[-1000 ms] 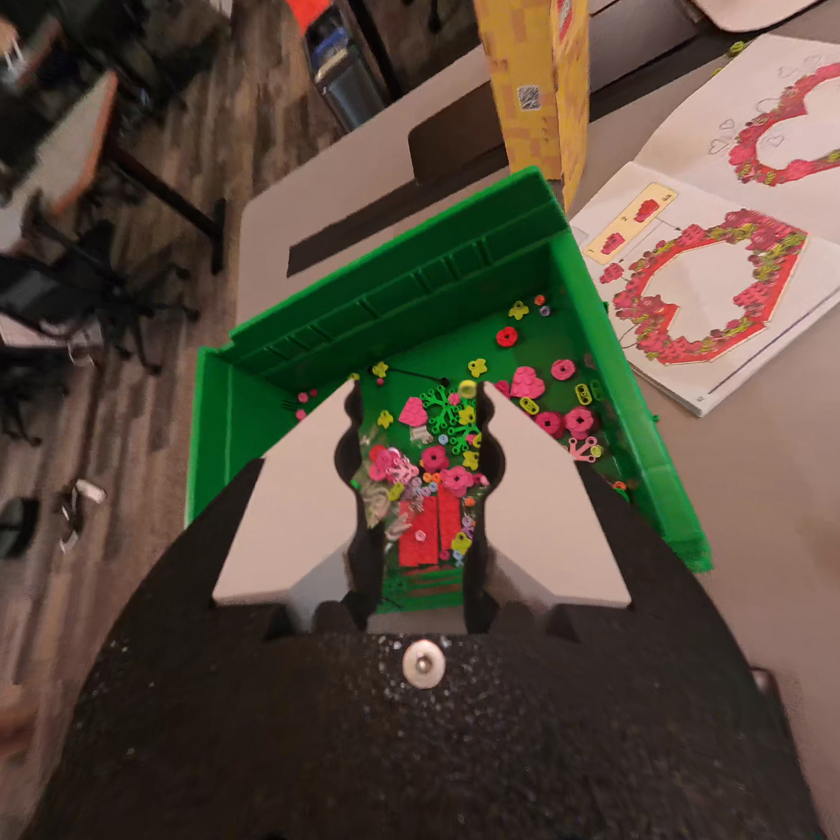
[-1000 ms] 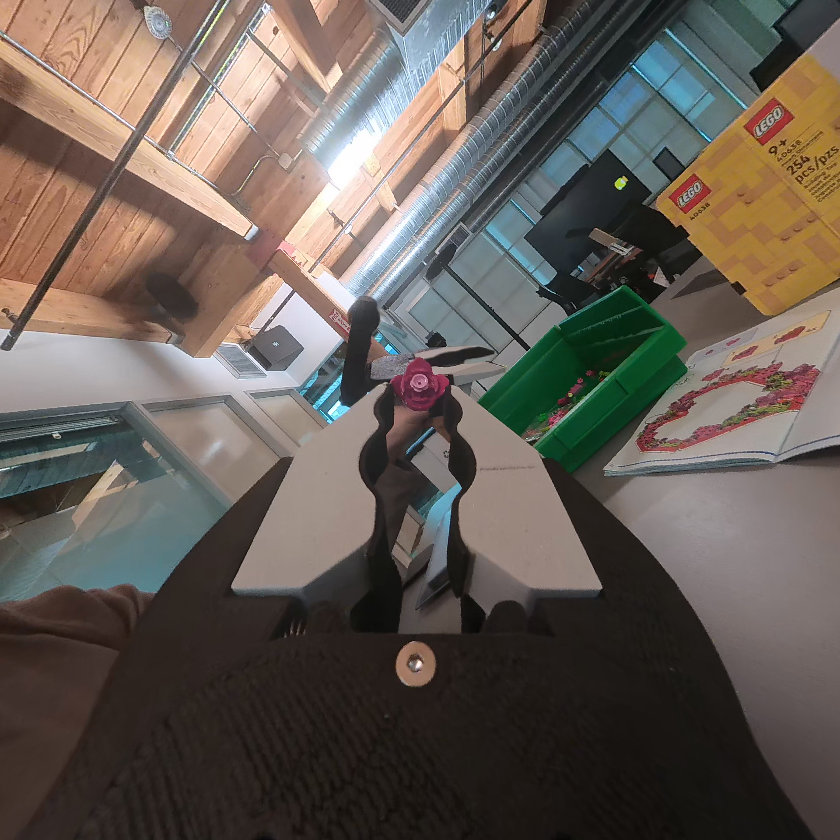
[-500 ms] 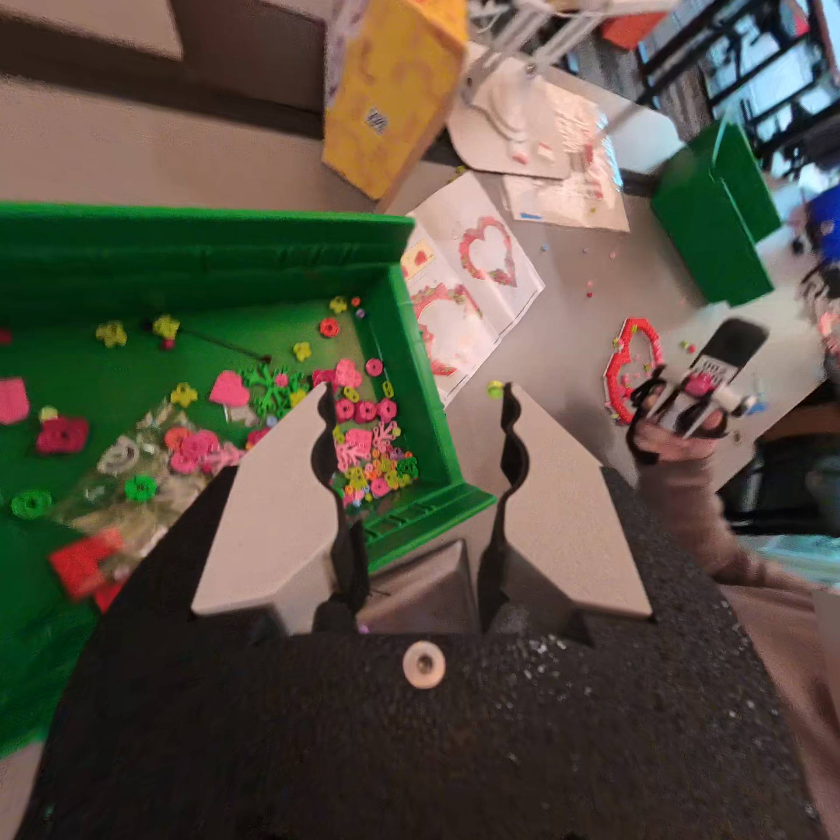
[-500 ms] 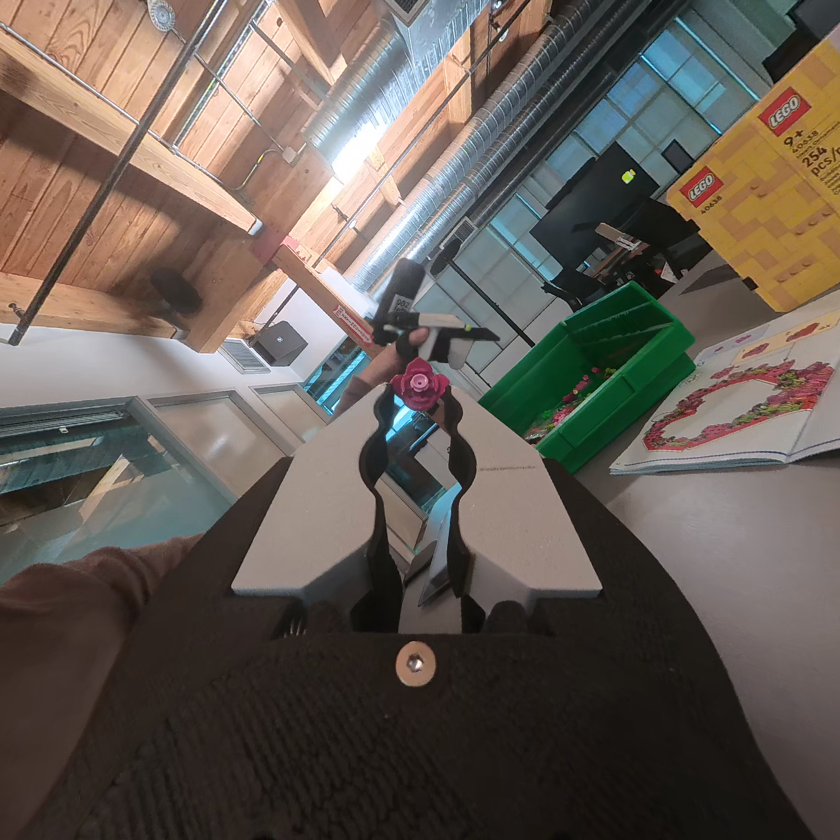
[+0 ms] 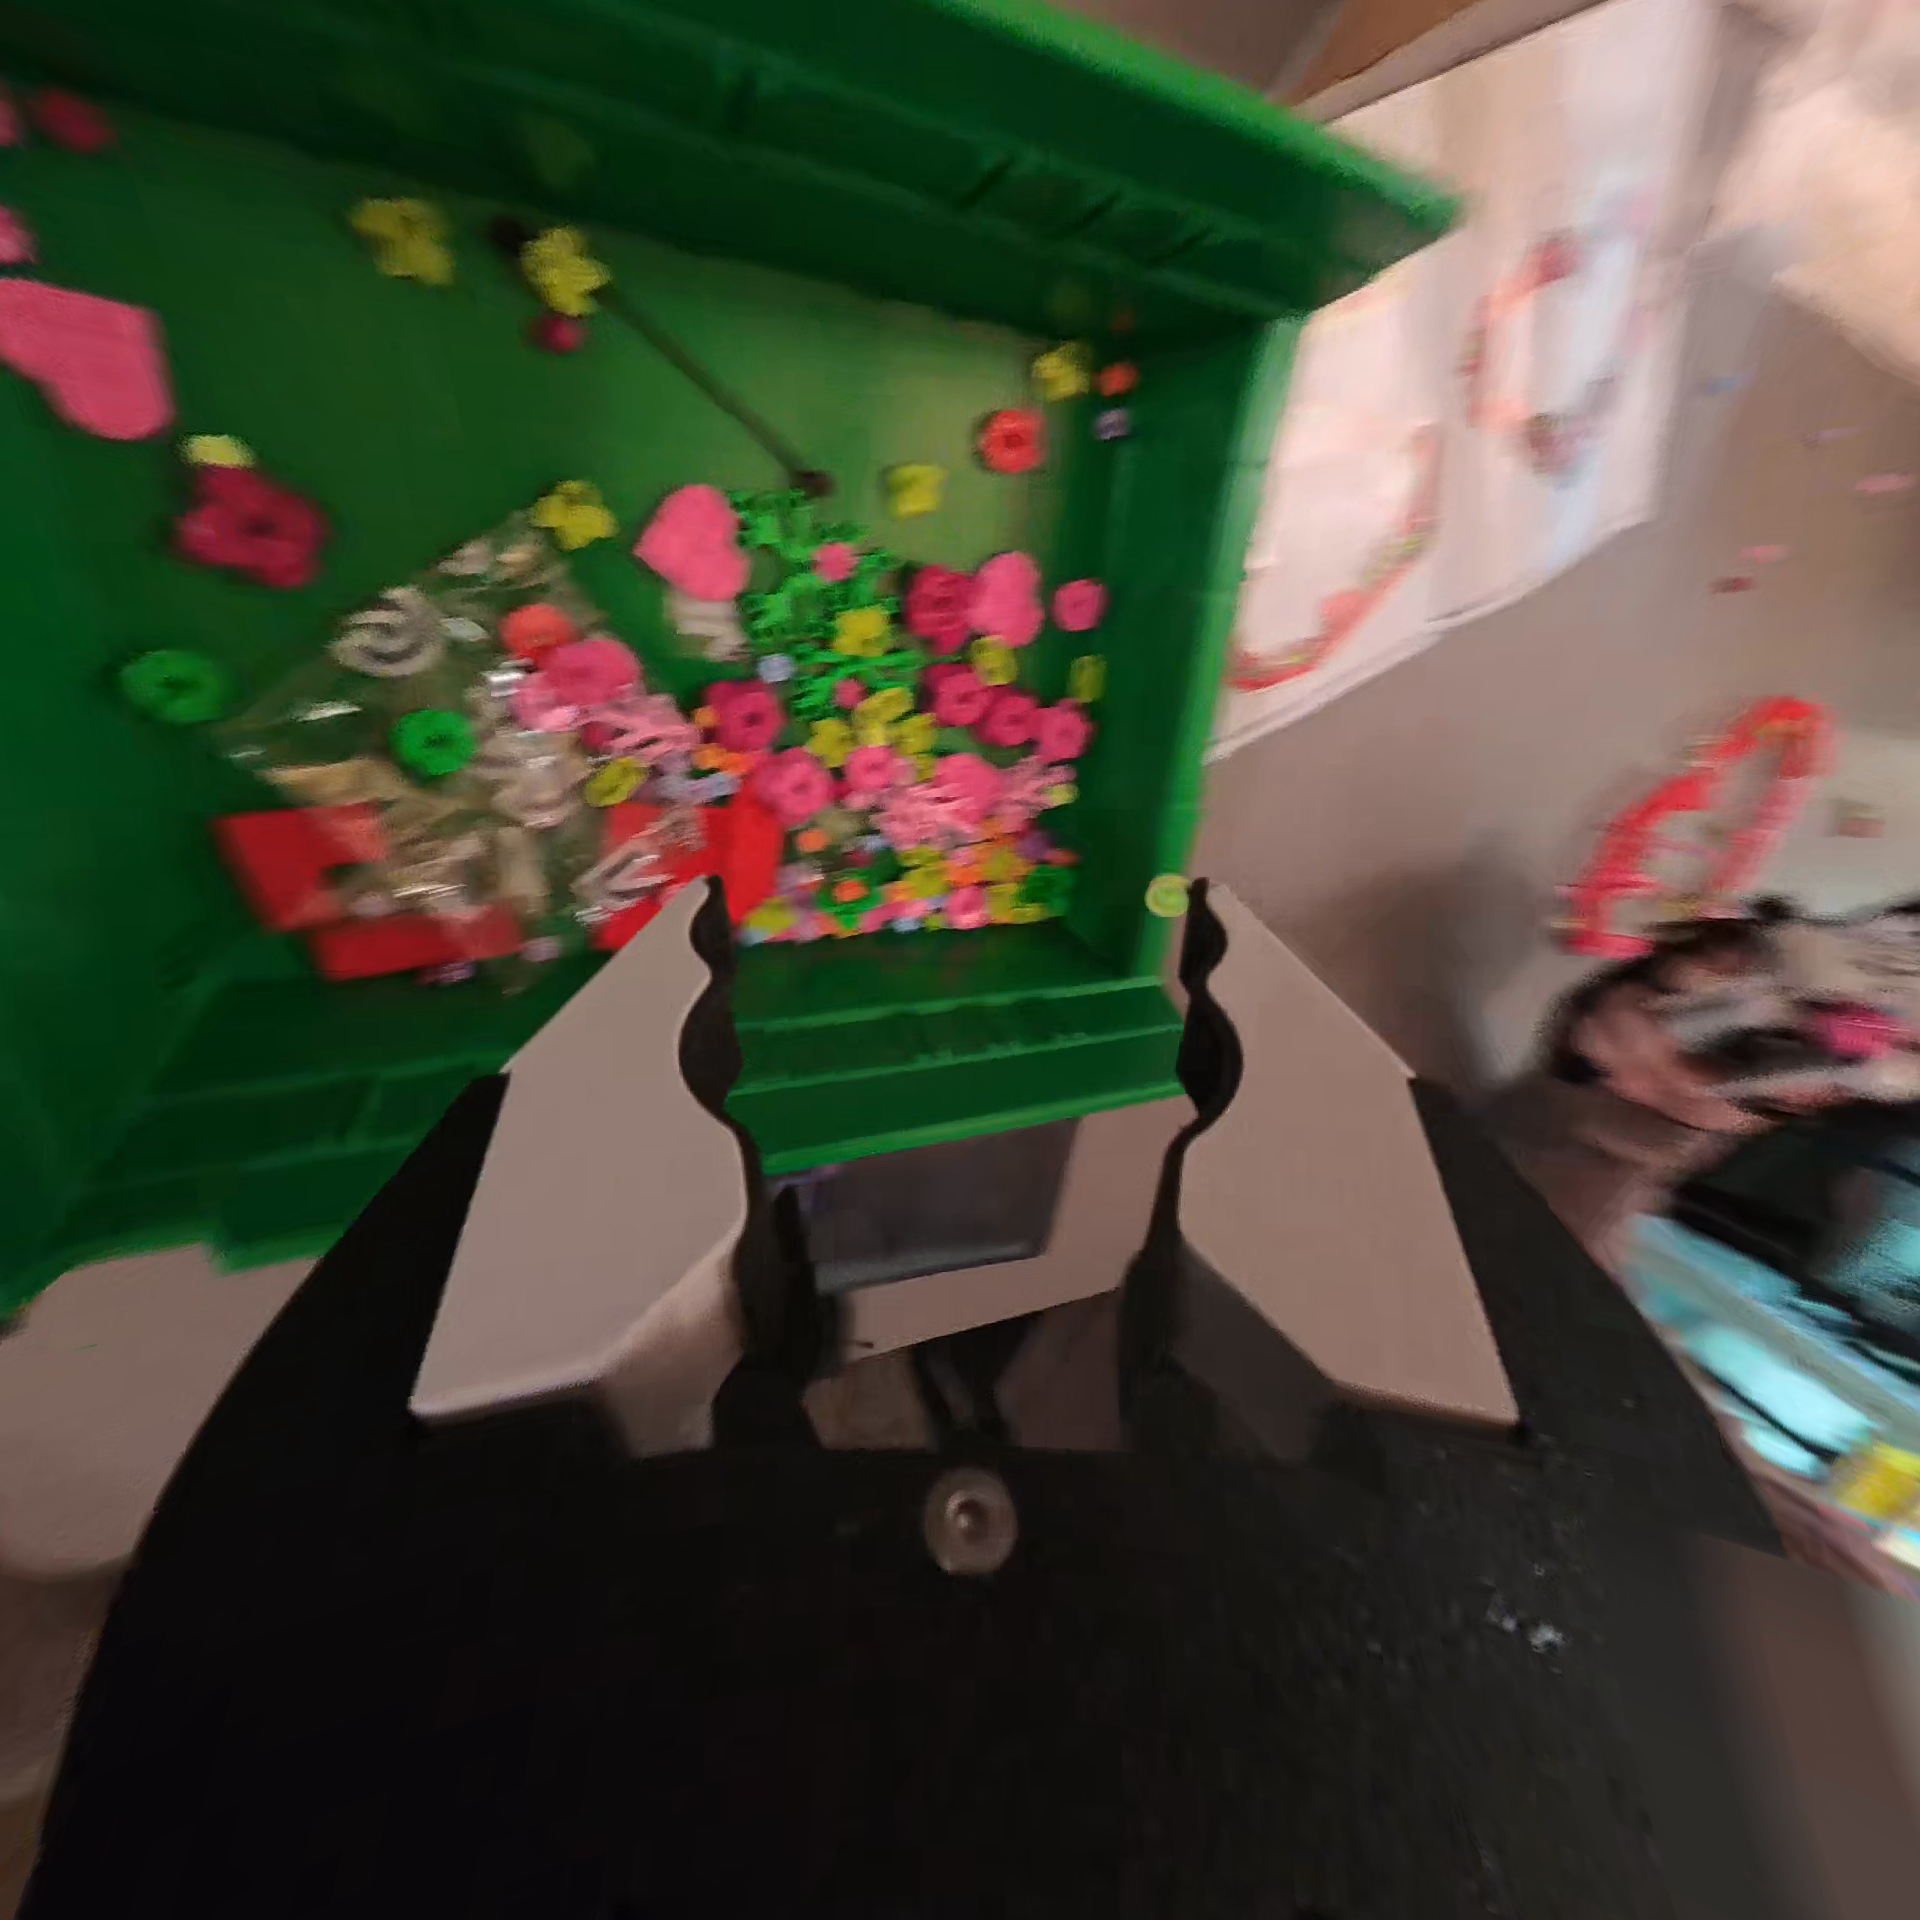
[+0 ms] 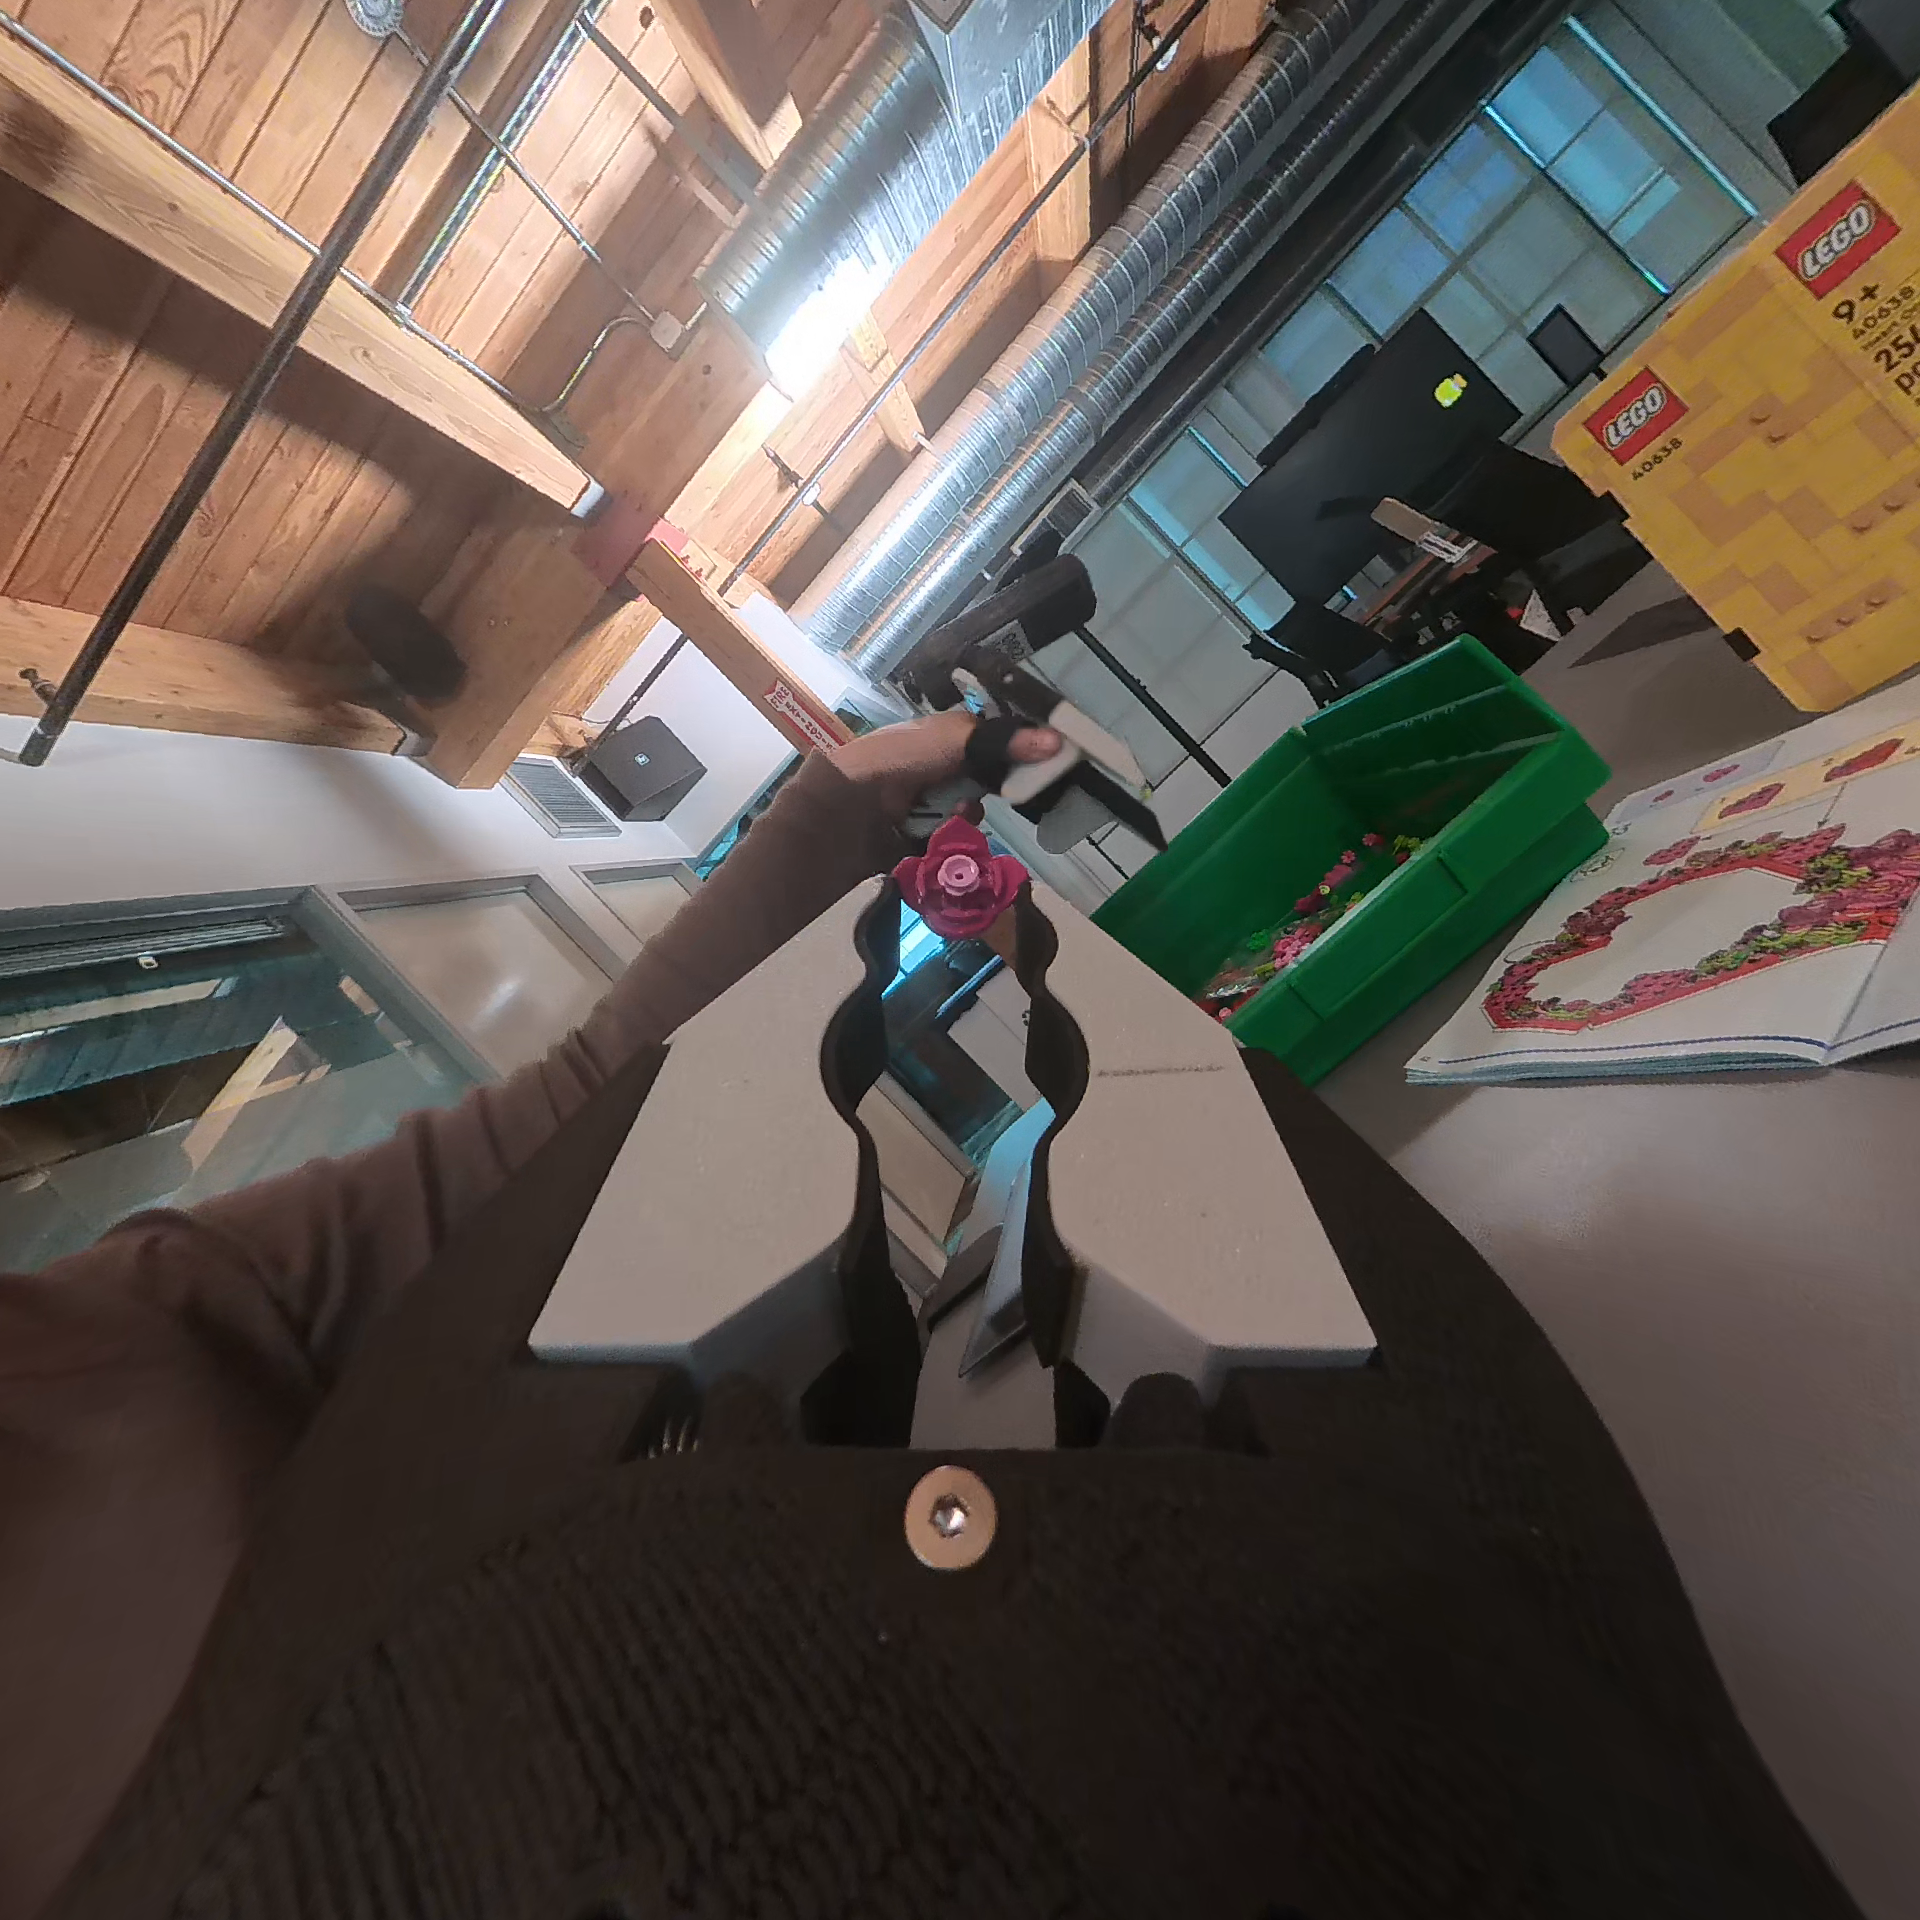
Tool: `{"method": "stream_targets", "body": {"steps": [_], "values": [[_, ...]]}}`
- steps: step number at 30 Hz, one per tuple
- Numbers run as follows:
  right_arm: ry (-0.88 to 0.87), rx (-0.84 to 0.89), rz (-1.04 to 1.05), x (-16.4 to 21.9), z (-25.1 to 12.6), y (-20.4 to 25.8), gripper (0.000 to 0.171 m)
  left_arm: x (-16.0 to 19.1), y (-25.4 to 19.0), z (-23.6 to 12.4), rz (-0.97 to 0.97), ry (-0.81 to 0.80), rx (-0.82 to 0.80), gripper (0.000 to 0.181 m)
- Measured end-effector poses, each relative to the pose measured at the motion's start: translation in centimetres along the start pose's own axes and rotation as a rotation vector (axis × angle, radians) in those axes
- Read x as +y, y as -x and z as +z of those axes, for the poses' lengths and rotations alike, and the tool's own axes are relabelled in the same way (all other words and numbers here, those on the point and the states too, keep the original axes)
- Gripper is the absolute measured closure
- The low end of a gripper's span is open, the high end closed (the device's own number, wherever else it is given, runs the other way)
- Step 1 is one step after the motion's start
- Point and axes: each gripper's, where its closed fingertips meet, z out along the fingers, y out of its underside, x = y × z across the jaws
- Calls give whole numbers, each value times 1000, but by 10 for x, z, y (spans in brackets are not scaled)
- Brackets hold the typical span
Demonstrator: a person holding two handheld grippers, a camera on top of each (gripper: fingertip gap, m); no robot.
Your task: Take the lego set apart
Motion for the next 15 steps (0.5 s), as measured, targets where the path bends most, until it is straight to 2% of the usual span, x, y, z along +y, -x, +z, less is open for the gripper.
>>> {"method": "stream_targets", "body": {"steps": [1,4,9,15], "values": [[0,0,0,0,0,0,151,4,7,4,29,26,-76,98],[0,-2,3,0,0,0,151,27,-16,23,61,127,2,94],[4,-1,5,1,0,0,151,57,-21,41,154,244,-82,89],[17,1,9,4,2,-1,150,73,-9,47,181,326,-199,88]]}}
